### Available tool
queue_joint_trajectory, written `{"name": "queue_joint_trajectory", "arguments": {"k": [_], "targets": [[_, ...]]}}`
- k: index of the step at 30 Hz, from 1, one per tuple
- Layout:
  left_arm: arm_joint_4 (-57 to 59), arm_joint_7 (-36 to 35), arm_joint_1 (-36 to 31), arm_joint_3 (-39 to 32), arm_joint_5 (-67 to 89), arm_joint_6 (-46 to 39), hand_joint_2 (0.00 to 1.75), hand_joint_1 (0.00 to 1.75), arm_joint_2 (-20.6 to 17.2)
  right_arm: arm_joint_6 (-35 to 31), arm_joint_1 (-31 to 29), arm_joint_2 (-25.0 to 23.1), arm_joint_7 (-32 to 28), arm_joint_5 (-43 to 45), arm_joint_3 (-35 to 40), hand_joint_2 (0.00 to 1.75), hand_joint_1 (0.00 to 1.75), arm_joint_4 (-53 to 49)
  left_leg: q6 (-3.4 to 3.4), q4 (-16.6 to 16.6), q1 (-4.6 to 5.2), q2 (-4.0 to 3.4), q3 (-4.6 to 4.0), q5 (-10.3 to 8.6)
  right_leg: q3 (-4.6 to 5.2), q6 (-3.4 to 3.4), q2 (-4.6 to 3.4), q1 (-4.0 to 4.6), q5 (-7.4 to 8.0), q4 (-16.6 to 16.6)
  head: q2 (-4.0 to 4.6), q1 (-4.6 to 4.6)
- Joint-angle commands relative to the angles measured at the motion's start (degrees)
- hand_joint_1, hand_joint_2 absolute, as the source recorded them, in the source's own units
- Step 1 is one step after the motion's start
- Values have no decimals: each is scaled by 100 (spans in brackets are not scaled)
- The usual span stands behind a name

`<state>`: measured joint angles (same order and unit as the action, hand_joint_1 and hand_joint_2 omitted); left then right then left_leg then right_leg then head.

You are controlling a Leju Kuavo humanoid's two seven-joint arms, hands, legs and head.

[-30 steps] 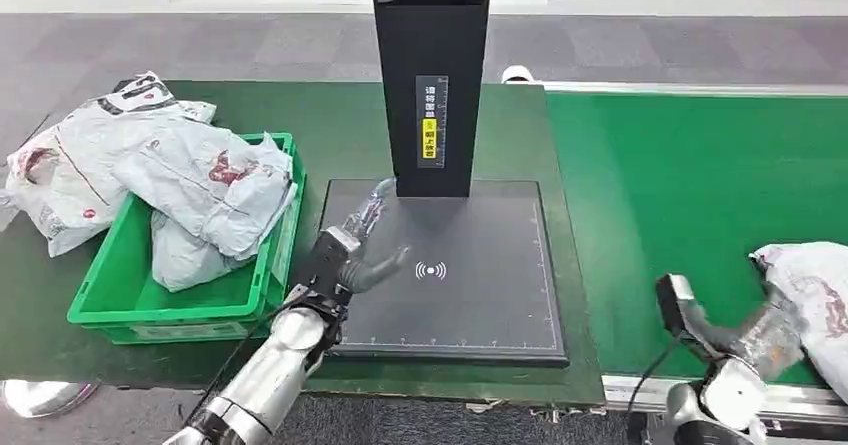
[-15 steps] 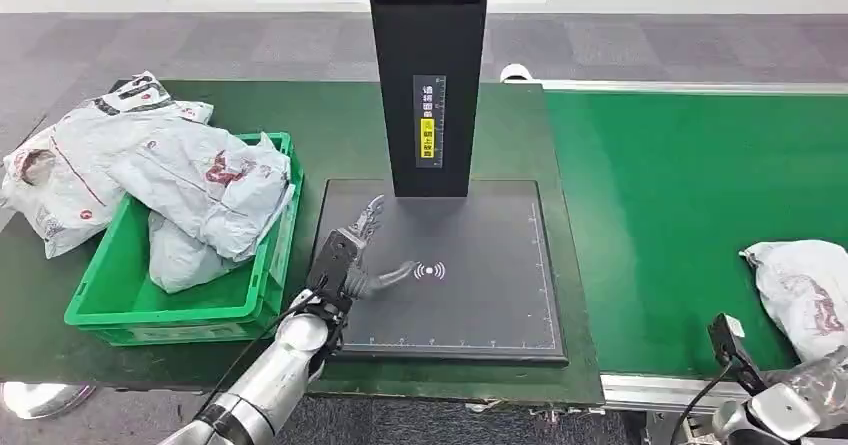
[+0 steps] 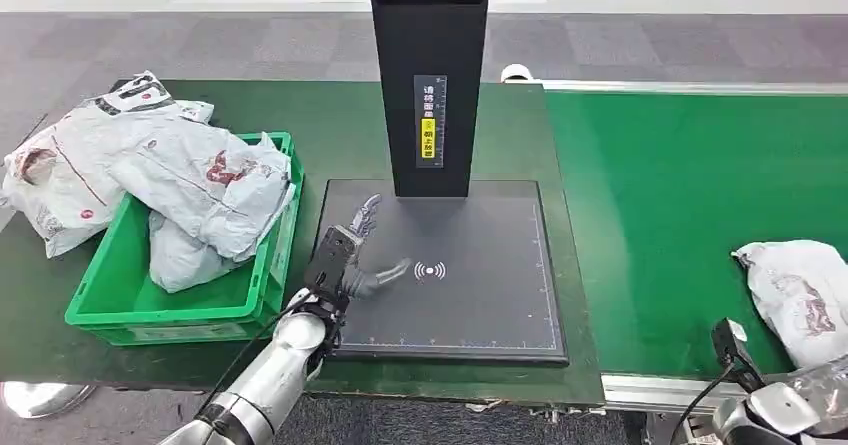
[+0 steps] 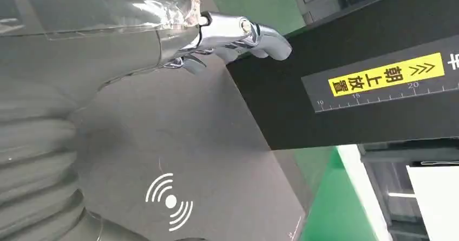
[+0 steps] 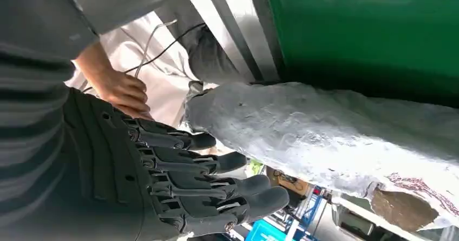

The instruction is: Moved the parcel from conveyor to table for the left to box.

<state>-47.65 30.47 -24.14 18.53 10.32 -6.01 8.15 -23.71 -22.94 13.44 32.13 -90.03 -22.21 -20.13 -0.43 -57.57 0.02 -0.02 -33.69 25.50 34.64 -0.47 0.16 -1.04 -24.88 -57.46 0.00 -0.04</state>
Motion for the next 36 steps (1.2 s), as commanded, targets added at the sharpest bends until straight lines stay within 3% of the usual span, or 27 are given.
{"name": "queue_joint_trajectory", "arguments": {"k": [1,9,10,18,25,32,36], "targets": [[421,-76,-252,-225,36,74,175,0,67,482,-74,57,260,3,133,175,0,323,-2,2,-5,5,6,1,-11,4,4,6,0,8,0,0],[390,-78,-218,-251,42,106,175,0,72,848,-69,0,365,4,241,175,0,384,-2,4,-11,2,8,1,-15,5,1,12,3,15,0,0],[338,-130,-216,-289,51,184,175,0,83,1330,-105,-75,329,73,154,175,175,480,-1,2,-6,3,7,1,-14,4,3,7,0,10,0,0],[253,-162,-144,-395,65,296,175,0,24,771,-23,-356,-198,218,2,175,175,317,11,-3,-11,15,12,-1,-31,2,23,11,2,19,0,0],[-56,-214,98,-534,63,302,175,0,-47,-142,-252,-683,-766,184,183,175,175,-117,6,-1,-8,-27,13,3,-19,4,-24,11,9,15,0,0],[-141,-233,150,-547,75,299,175,0,-51,-107,-250,-720,-716,184,221,175,175,-168,7,-3,-7,-11,4,-1,-14,1,-6,15,6,10,0,0],[-425,-295,372,-663,164,178,175,0,-64,-1175,-166,-1190,-1812,568,546,175,175,-952,8,-2,-5,-7,3,-3,-14,-1,0,10,5,8,0,0]]}}
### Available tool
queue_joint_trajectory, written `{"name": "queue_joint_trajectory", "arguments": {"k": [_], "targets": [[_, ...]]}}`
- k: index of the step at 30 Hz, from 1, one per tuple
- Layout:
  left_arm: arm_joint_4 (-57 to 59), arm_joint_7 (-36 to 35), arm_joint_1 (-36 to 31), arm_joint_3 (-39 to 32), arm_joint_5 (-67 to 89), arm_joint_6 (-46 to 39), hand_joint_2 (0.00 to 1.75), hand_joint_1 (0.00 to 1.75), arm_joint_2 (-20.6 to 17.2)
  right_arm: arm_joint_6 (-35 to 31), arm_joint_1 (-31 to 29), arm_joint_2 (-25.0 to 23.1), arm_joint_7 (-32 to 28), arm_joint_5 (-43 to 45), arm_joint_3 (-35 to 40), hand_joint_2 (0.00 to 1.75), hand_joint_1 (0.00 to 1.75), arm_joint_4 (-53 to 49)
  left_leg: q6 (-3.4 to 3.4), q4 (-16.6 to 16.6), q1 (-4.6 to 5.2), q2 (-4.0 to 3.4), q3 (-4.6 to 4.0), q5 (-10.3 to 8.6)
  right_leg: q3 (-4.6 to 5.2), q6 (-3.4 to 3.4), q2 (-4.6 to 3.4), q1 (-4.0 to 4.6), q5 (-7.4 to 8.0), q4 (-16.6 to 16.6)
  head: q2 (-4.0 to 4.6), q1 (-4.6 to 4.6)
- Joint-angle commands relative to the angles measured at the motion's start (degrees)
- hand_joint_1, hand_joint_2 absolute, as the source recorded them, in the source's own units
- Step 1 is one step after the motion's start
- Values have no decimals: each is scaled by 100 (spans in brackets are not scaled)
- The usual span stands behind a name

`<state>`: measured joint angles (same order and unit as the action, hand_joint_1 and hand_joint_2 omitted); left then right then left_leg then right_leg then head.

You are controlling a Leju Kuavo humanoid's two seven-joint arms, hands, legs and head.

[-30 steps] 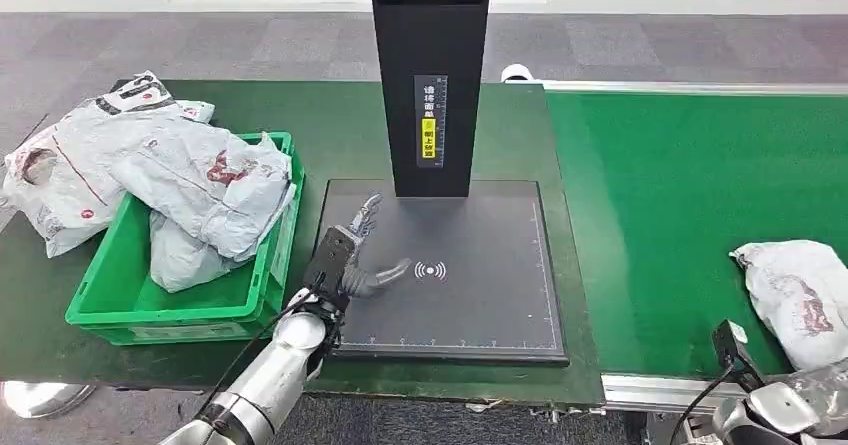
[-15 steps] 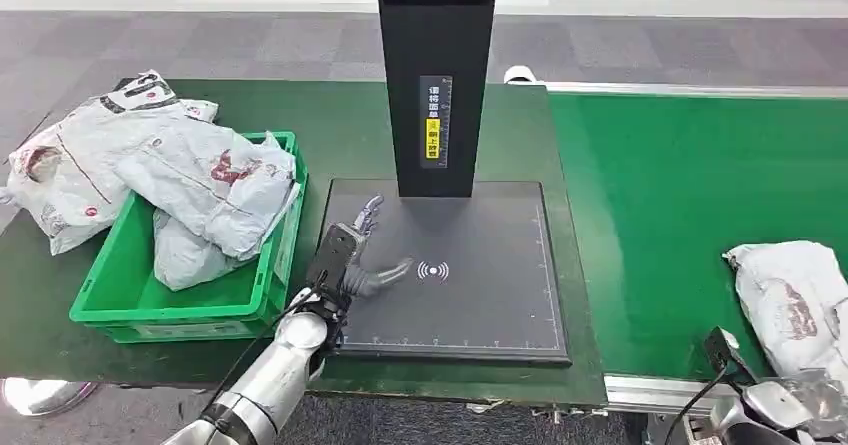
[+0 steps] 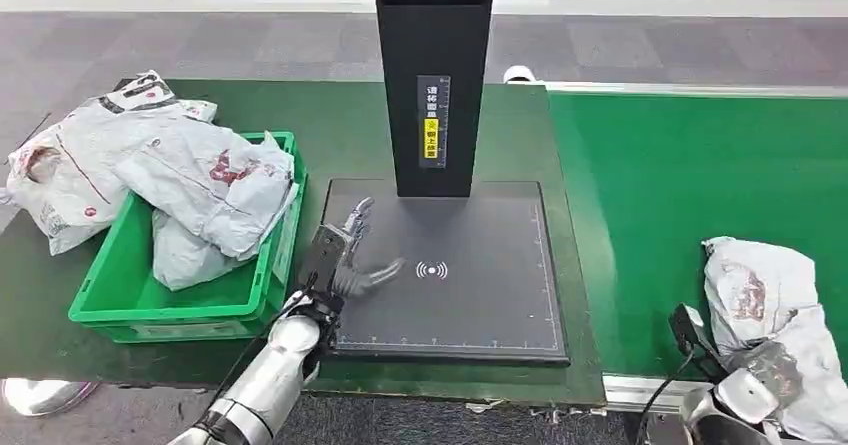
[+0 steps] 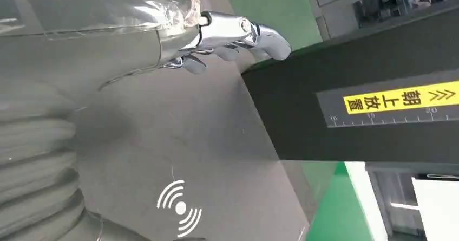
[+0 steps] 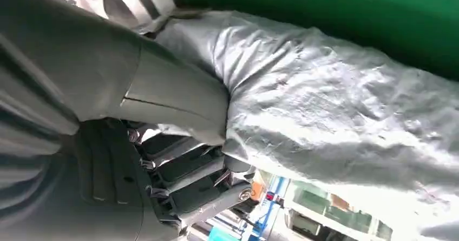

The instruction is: Moved the parcel from conveyor to table for the left to box.

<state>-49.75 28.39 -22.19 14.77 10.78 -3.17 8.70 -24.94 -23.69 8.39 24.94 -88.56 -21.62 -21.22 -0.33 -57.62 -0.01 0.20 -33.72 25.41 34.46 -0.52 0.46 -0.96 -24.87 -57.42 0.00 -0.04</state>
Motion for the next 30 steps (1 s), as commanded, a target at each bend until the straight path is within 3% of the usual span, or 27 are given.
{"name": "queue_joint_trajectory", "arguments": {"k": [1,2,3,5,6,7,8,10,16,19,24,30], "targets": [[-305,-112,235,-329,147,-133,175,0,-117,-1212,11,-863,-1416,622,692,175,175,-1297,-4,7,-6,-46,10,9,2,7,-47,5,7,9,0,0],[-371,-130,270,-362,177,-146,175,0,-115,-1240,81,-1021,-1588,748,967,175,175,-1706,-1,2,0,-29,-2,4,9,3,-30,-4,4,-2,0,2],[-425,-147,290,-402,211,-171,175,0,-104,-1308,200,-1218,-1965,1106,1350,175,175,-2296,-7,6,-5,-72,5,12,15,10,-74,1,11,2,0,0],[-448,-157,285,-435,250,-207,175,0,-93,-1331,326,-1362,-2257,1433,1836,175,175,-2866,-10,10,-10,-80,10,12,15,14,-83,6,13,8,0,2],[-425,-166,252,-489,294,-239,175,0,-61,-1234,518,-1399,-2238,1748,2551,175,175,-3515,-9,9,-12,-68,9,10,12,14,-72,9,11,9,0,0],[-419,-144,245,-474,450,-441,175,0,-55,-1260,623,-1422,-2685,2117,2885,175,175,-3764,-7,-1,-7,-52,-4,8,28,10,-56,3,5,-6,0,0],[-395,-127,225,-507,488,-471,175,0,-43,-1170,770,-1418,-2458,2199,3327,175,175,-4122,-10,-2,-10,-58,-4,9,31,14,-62,8,5,-7,0,0],[-332,-85,172,-563,469,-521,175,0,-17,-1027,851,-1480,-2633,2471,4002,175,175,-4479,-8,-1,-6,-36,-10,3,30,10,-41,5,1,-9,0,0],[-288,-66,124,-561,466,-516,175,0,-14,-1026,771,-1407,-2647,2609,4164,175,175,-4426,-15,4,-24,-23,-4,-1,17,13,-37,20,-2,0,0,0],[-197,-43,-10,-547,436,-608,175,0,-66,-786,675,-1463,-2891,2856,4648,175,175,-4499,-12,4,-22,-22,-5,-2,17,11,-34,16,0,0,0,0],[-81,97,-111,-529,190,-718,175,0,-154,-301,491,-1410,-2673,2865,5327,175,175,-4175,-16,3,-20,-29,-8,-2,22,12,-44,13,1,-2,0,0],[-64,94,-136,-505,161,-731,175,0,-149,-306,392,-1391,-2637,2910,5349,175,175,-4078,-15,7,-22,-19,-4,-3,14,12,-31,16,1,4,0,0]]}}
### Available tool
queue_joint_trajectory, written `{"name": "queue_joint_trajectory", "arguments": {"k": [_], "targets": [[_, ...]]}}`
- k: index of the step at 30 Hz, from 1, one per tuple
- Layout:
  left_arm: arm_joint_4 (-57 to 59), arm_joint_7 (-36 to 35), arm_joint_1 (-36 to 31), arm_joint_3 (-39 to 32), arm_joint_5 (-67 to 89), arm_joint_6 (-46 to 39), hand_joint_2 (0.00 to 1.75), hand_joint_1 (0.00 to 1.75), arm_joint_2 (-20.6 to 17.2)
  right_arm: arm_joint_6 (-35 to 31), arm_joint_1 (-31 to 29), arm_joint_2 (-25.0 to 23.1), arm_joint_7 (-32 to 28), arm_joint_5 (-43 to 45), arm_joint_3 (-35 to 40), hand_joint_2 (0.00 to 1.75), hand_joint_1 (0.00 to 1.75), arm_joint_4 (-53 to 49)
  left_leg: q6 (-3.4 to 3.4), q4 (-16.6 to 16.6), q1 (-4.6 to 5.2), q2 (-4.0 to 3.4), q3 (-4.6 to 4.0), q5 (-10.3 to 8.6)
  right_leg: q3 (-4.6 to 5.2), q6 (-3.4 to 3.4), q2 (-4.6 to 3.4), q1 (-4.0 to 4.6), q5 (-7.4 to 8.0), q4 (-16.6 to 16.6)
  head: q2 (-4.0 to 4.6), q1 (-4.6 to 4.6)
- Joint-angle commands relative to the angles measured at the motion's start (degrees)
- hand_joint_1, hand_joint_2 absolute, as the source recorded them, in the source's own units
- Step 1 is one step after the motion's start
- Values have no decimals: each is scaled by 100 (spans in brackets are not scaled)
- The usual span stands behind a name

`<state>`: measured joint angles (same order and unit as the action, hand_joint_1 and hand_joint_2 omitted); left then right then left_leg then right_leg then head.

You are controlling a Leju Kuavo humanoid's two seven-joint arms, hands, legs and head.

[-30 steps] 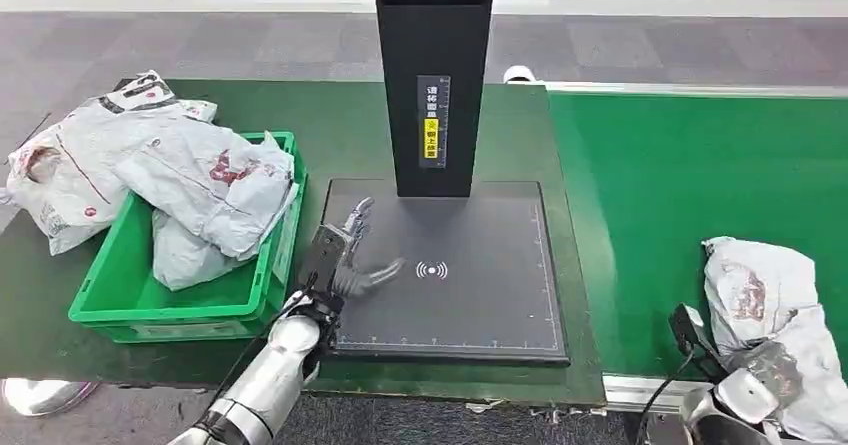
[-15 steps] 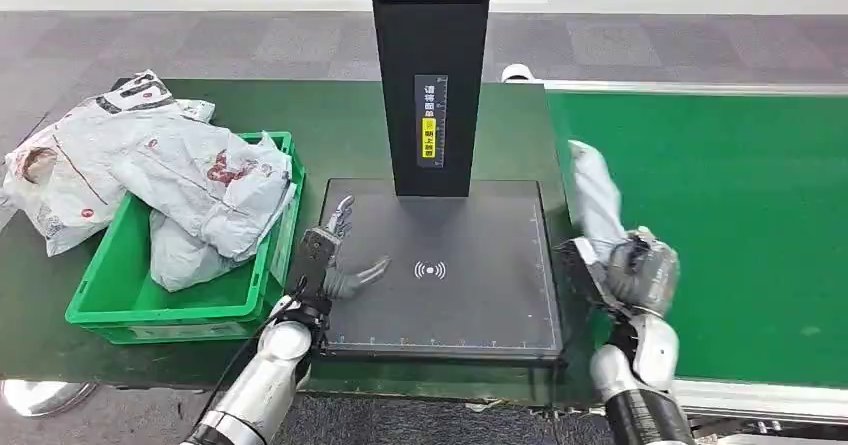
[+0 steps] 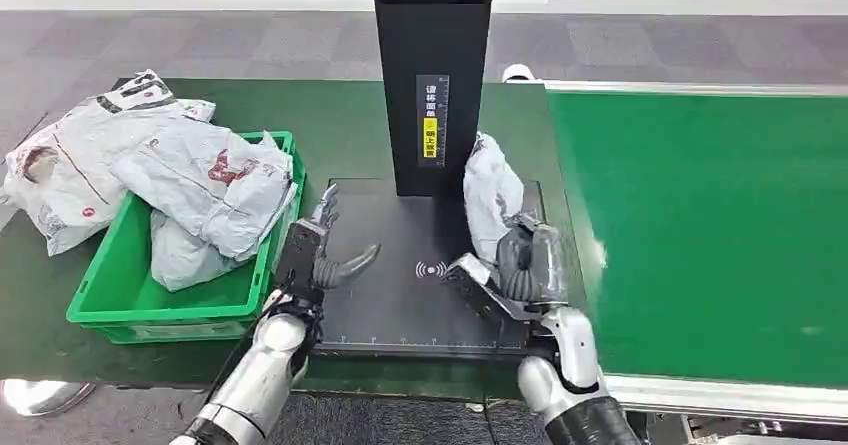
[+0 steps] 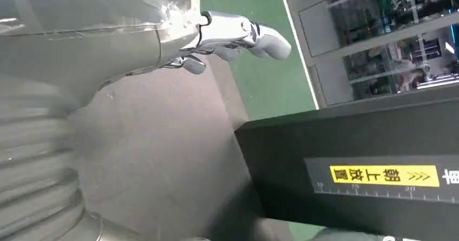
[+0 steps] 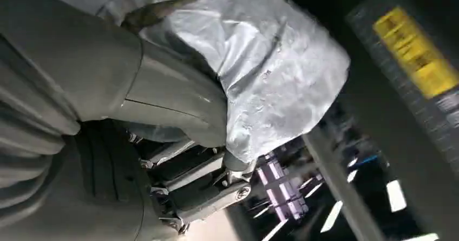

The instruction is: Moved the parcel from conveyor to table for the left to box.

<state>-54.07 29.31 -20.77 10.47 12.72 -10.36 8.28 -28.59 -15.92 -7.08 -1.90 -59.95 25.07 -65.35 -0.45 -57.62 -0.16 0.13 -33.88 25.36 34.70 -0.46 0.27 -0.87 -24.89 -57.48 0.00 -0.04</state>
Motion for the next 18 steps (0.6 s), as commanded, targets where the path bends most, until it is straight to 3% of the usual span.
{"name": "queue_joint_trajectory", "arguments": {"k": [1,7,8,10,11,12,15,18], "targets": [[372,14,-288,-40,-38,-50,175,0,-120,88,-438,193,54,43,757,175,175,375,-2,3,-7,-11,8,2,-8,3,-11,8,3,7,0,0],[468,7,-397,-41,-132,-67,175,0,-128,704,-707,218,21,446,954,175,175,761,-1,2,-3,-5,5,-1,-4,3,-7,3,2,5,0,0],[535,8,-440,-14,-177,-6,175,0,-131,1228,-733,249,-186,1041,982,175,175,864,-2,6,-6,-10,11,0,-10,5,-11,7,4,11,0,0],[607,35,-486,47,-209,9,175,0,-131,1716,-792,378,-156,1355,1190,175,175,1146,-2,7,-5,-2,10,-2,-12,3,-4,6,4,11,0,0],[622,43,-495,70,-223,-1,175,0,-131,1850,-816,433,-160,1433,1274,175,58,1275,-2,9,-10,-1,13,-3,-17,4,-2,10,6,17,0,0],[592,71,-470,84,-254,-72,175,0,-129,1949,-855,482,-98,1508,1367,175,0,1498,-1,5,-5,0,13,-1,-14,2,-2,5,1,10,0,0],[434,92,-396,30,-403,-195,175,0,-96,2031,-944,500,-26,1597,1452,175,0,1876,-1,8,-6,2,14,-2,-17,2,1,7,2,15,0,0],[262,100,-321,7,-505,-267,175,0,-111,1717,-905,487,-160,1690,1351,175,0,1868,-1,6,-5,0,13,0,-15,2,-1,5,1,12,0,0]]}}
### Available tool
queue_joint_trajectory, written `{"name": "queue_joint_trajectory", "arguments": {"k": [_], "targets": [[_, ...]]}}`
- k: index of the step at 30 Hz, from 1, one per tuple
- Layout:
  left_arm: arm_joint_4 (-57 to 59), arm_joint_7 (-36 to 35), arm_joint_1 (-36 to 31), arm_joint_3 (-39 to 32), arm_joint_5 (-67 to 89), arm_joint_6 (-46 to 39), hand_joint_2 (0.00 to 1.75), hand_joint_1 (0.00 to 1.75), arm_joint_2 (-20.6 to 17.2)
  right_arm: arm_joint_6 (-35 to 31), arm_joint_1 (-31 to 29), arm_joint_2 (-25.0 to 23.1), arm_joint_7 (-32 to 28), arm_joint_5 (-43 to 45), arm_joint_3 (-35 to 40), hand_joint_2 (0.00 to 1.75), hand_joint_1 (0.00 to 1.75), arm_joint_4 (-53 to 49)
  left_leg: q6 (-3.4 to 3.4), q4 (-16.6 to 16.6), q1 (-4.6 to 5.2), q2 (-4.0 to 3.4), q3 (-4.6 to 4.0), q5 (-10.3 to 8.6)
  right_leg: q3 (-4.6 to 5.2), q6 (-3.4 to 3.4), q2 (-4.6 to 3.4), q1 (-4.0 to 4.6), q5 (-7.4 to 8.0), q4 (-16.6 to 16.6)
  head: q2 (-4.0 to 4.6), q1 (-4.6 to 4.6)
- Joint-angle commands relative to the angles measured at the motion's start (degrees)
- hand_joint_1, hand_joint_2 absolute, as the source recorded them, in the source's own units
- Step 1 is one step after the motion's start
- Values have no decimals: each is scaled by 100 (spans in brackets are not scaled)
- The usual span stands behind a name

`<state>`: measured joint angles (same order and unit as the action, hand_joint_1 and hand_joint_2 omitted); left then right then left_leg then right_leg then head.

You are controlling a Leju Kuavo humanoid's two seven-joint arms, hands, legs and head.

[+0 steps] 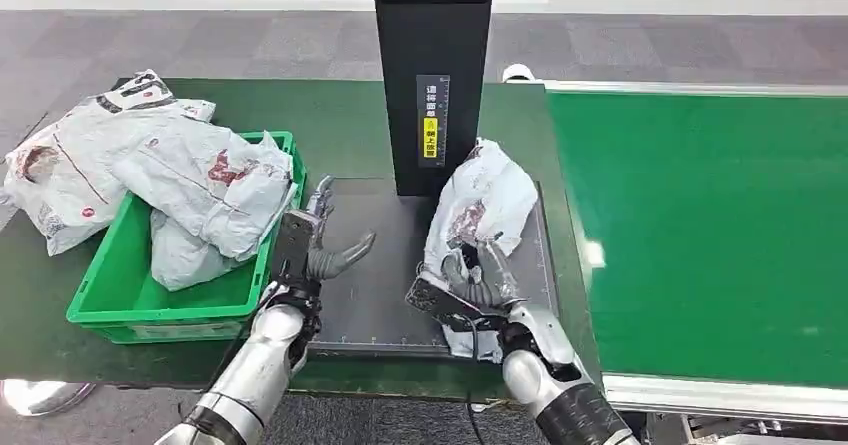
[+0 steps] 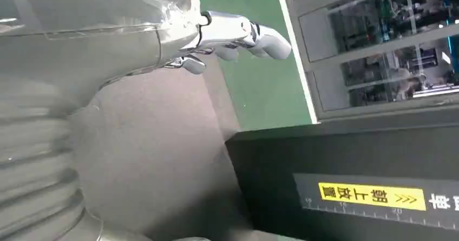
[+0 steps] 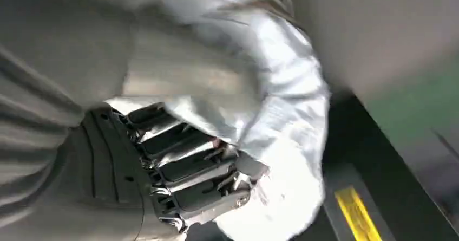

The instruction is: Moved the parcel from conveyor to table for the left to box.

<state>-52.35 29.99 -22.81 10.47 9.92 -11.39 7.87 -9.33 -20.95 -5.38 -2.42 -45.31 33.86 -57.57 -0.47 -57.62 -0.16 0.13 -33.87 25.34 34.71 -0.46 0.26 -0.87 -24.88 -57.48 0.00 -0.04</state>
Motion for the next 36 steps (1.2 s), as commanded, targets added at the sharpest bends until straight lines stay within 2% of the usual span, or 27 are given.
{"name": "queue_joint_trajectory", "arguments": {"k": [1,2,3,5,10,13,22,29,32,34,36], "targets": [[74,28,-109,-1,-232,-180,175,0,-79,-347,-390,322,-121,220,433,175,0,1052,1,10,-8,-3,17,2,-21,3,-3,9,2,19,0,0],[1,7,-67,-5,-288,-176,175,0,-109,-775,-280,307,-430,417,167,175,0,854,0,3,-3,-4,8,3,-9,2,-4,4,0,8,0,0],[26,22,-72,0,-342,-172,175,0,-131,-919,-256,368,-597,384,105,175,0,738,0,7,-6,-2,13,3,-17,3,-3,6,0,14,0,0],[102,93,-84,-10,-427,-220,175,0,-124,-959,-95,405,-840,771,-269,175,0,498,0,6,-1,2,7,1,-8,3,1,1,-1,7,0,0],[128,140,-77,-2,-460,-261,175,0,-111,-1073,-29,411,-962,849,-396,175,0,451,0,3,-2,5,6,1,-7,2,3,2,-1,6,0,0],[214,250,-141,1,-556,-355,175,0,-95,-1400,28,325,-1449,1146,-651,175,0,442,0,5,-2,0,7,1,-8,2,-1,3,0,9,0,0],[41,662,-118,313,-893,-565,175,0,22,-2186,368,55,-3179,2865,-1536,175,0,-90,0,1,-5,9,4,3,-9,3,7,5,-3,7,0,0],[-5,653,-88,371,-908,-535,175,0,13,-2279,393,45,-3240,2927,-1573,175,0,-124,-2,10,-6,-2,15,3,-16,6,-4,7,1,17,0,0],[-23,379,-8,1249,-179,224,175,0,-192,-2375,252,71,-3223,3164,-1734,175,0,81,-3,9,-7,2,11,1,-13,6,-1,8,2,17,0,0],[292,293,-3,1798,644,286,175,0,-178,-2455,17,68,-3158,3219,-1887,175,0,408,0,7,0,8,9,-1,-11,2,6,0,-1,11,0,0],[623,353,-43,1914,943,158,175,0,-52,-2448,-75,64,-3155,3260,-1995,175,0,534,2,13,0,8,16,-2,-19,1,7,1,2,20,0,0]]}}
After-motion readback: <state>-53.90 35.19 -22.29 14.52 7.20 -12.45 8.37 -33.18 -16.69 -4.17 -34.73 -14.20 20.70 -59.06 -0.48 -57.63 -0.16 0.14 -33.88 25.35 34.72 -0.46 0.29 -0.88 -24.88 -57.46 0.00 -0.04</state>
